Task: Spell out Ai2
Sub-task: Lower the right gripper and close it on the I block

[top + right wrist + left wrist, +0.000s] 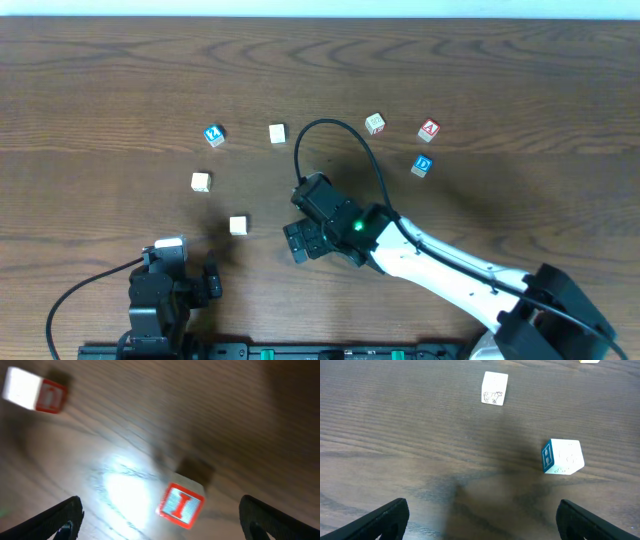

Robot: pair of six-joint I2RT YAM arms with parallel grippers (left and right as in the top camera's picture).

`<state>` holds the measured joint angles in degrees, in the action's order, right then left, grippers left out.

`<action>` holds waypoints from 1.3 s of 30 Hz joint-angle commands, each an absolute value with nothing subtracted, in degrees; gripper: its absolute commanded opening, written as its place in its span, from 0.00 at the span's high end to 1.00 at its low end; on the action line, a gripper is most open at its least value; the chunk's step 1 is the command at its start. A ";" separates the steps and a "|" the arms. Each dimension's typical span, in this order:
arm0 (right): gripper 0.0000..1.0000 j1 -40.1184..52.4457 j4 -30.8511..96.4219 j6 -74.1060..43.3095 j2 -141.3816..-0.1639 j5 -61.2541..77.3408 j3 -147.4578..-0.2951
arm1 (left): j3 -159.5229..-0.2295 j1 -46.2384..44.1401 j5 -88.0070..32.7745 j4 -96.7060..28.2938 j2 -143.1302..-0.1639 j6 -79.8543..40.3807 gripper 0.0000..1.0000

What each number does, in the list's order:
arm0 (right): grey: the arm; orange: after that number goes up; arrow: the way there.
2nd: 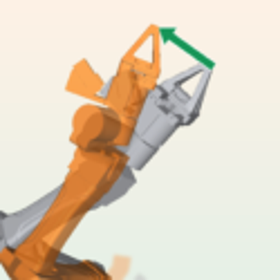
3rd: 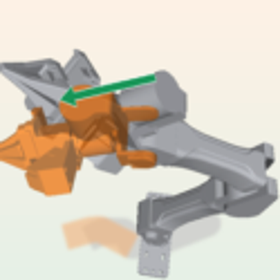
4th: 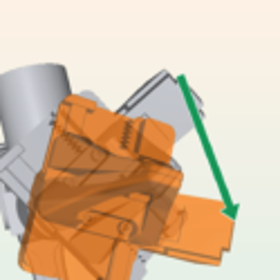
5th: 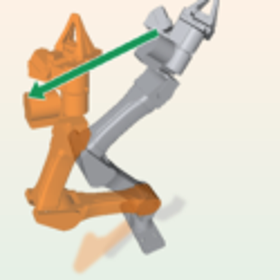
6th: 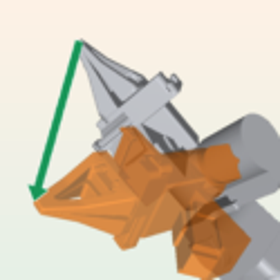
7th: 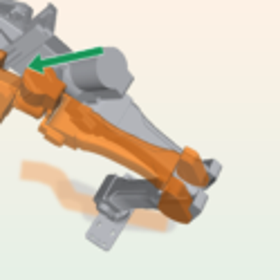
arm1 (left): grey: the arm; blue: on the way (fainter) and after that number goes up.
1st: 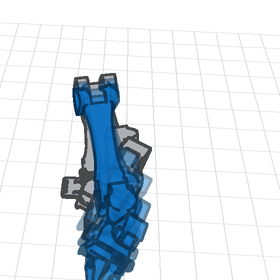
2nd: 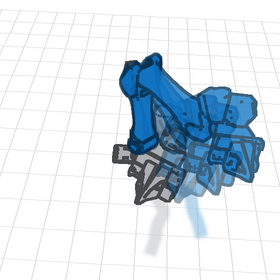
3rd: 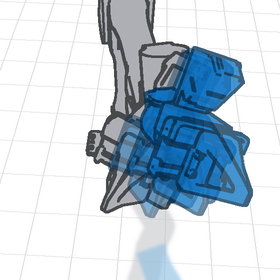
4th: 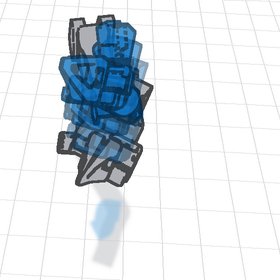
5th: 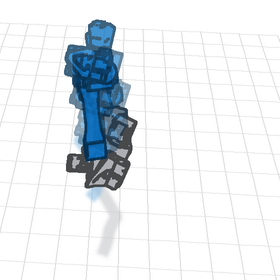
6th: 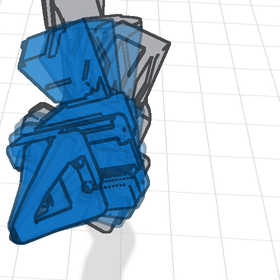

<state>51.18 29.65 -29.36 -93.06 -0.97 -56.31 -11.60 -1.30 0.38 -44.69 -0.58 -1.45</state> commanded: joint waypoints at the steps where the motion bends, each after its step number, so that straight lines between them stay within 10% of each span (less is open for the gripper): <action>1: 0.01 50.81 30.65 -34.48 -95.02 -4.93 -57.21 | -10.28 -1.48 0.80 -46.57 -0.21 -1.26 0.04; 39: 0.56 50.81 30.65 -43.70 -100.47 -3.66 -57.23 | -10.28 -1.48 0.80 -46.57 -0.21 -1.26 0.05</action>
